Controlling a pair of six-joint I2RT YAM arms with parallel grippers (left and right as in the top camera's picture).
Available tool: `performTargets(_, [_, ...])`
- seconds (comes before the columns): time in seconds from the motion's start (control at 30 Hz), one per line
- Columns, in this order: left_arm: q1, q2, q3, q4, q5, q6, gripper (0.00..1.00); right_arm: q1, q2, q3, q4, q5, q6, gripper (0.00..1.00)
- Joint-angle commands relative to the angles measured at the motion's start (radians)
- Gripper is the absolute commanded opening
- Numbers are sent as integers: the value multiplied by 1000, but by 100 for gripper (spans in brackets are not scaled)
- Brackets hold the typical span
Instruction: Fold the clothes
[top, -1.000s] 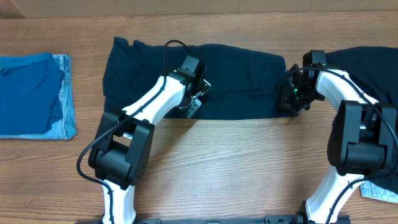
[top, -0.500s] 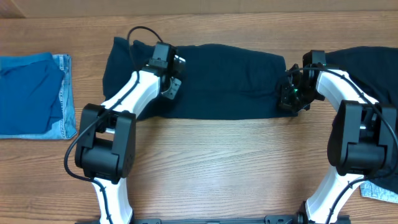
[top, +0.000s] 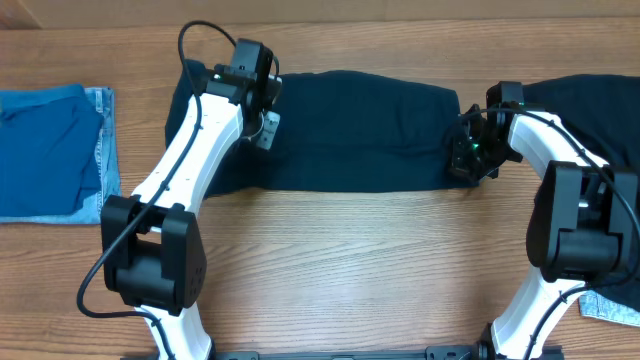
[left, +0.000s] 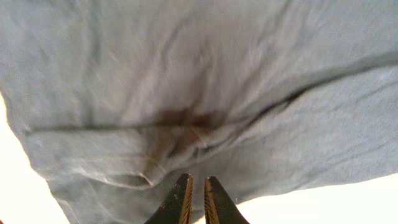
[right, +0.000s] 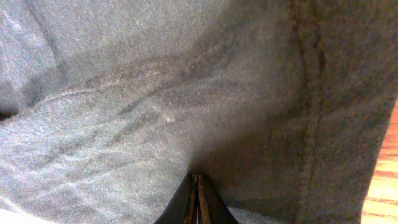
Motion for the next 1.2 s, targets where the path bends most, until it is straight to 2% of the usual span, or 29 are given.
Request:
performTargets(0.0, [-1, 55, -71, 26, -2, -40, 12, 1, 37, -9, -20, 22, 0, 4])
performTargets(0.4, [59, 188, -124, 188, -42, -40, 13, 1, 37, -9, -34, 22, 0, 4])
performTargets(0.53, [127, 202, -121, 313, -56, -98, 14, 1, 37, -9, -34, 22, 0, 4])
performTargets(0.63, [155, 202, -120, 388, -54, -132, 17, 1, 37, -9, -39, 22, 0, 4])
performTargets(0.67, [158, 202, -120, 400, -48, -134, 22, 1, 37, -9, -40, 22, 0, 4])
performTargets(0.7, [159, 202, -119, 406, -40, -134, 27, 1, 37, -9, -42, 22, 0, 4])
performTargets(0.83, [156, 202, -119, 410, 3, -117, 35, 1, 37, -9, -43, 22, 1, 4])
performTargets(1.0, [160, 199, -116, 402, -2, -114, 36, 1, 37, -9, -50, 22, 0, 4])
performTargets(1.17, [160, 129, -21, 277, 10, -114, 39, 1, 37, -1, -34, 22, 0, 4])
